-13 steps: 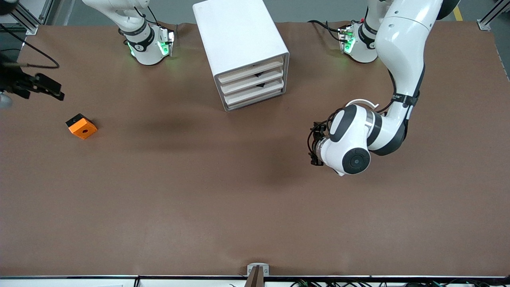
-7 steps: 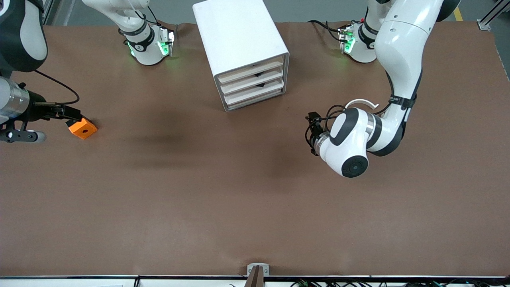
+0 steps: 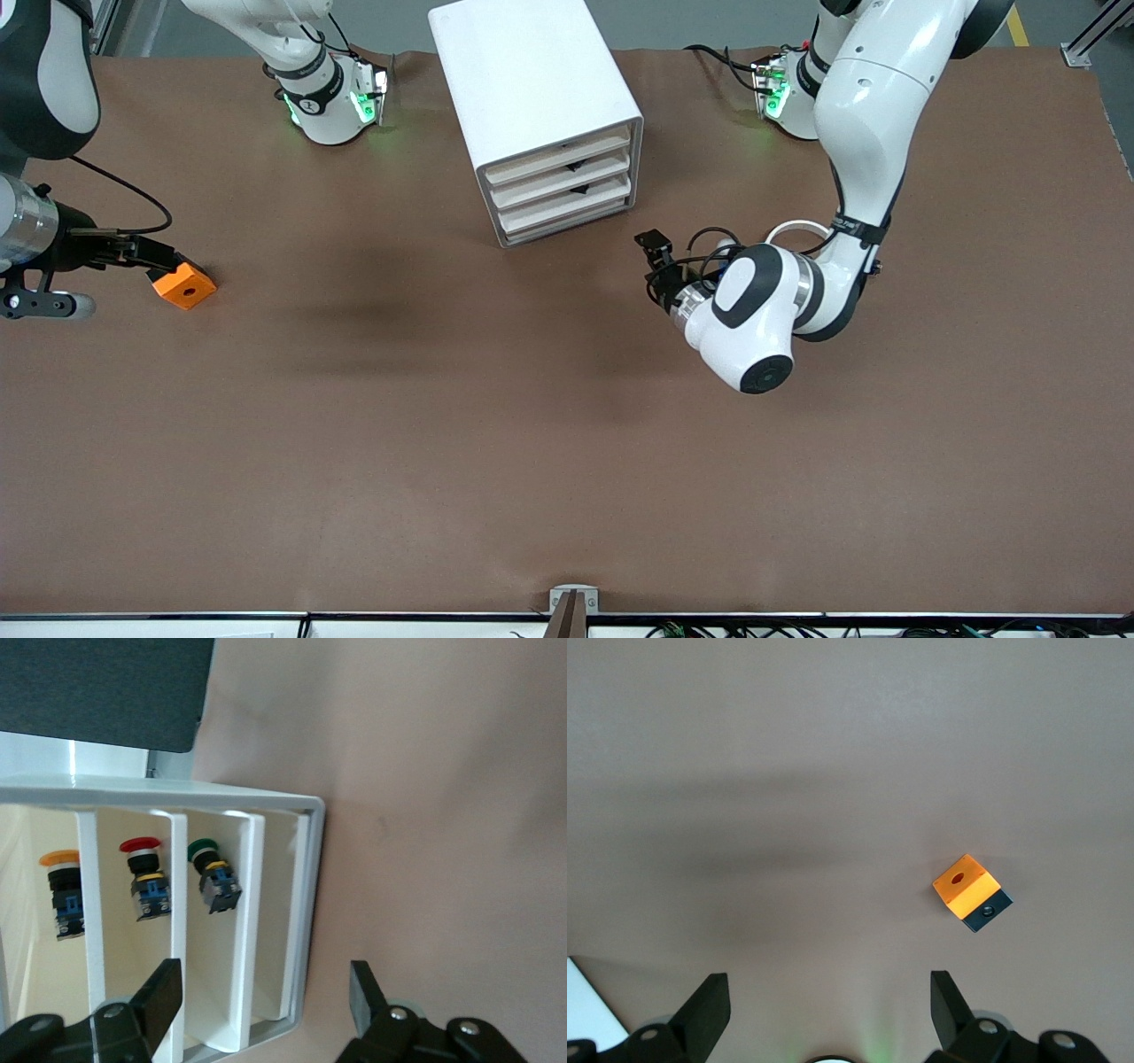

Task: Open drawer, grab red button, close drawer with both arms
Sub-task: 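Reach the left gripper to the drawer front and grip it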

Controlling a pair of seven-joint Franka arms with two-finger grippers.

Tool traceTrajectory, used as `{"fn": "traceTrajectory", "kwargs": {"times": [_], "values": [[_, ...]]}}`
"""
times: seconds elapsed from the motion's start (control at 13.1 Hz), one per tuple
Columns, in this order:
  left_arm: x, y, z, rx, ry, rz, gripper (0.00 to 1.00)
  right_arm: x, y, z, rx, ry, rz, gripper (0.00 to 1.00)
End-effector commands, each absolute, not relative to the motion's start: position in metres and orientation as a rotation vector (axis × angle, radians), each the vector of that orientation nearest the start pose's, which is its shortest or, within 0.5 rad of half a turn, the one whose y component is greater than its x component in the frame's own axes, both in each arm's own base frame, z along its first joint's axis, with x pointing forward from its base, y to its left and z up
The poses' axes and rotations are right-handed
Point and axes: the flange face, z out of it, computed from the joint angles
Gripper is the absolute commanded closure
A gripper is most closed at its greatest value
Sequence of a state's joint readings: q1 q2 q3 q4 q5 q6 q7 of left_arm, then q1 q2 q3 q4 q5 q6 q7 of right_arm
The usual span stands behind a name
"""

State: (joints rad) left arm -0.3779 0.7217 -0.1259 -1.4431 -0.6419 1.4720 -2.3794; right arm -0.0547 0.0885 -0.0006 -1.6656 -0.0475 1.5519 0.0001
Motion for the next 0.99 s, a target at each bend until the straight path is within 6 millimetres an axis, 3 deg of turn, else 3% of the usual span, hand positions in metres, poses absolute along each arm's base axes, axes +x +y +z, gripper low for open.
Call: {"fn": "traceTrajectory", "kwargs": {"times": [0.0, 0.23, 0.53, 0.69, 0.92], "values": [[0.517, -0.400, 0.245, -1.181, -1.975, 1.038, 0.34, 0.567, -0.036, 0.530, -3.142, 0.111, 0.335, 0.00], [0.499, -0.413, 0.239, -1.141, -1.917, 1.069, 0.53, 0.567, -0.036, 0.530, -3.140, 0.123, 0.335, 0.00], [0.461, -0.445, 0.237, -1.220, -1.816, 1.040, 0.53, 0.566, -0.036, 0.530, -3.139, 0.120, 0.339, 0.00], [0.446, -0.449, 0.229, -1.216, -1.788, 1.024, 0.54, 0.567, -0.037, 0.529, -3.139, 0.120, 0.342, 0.00], [0.432, -0.451, 0.220, -1.201, -1.757, 1.016, 0.63, 0.566, -0.036, 0.530, -3.139, 0.120, 0.344, 0.00]]}}
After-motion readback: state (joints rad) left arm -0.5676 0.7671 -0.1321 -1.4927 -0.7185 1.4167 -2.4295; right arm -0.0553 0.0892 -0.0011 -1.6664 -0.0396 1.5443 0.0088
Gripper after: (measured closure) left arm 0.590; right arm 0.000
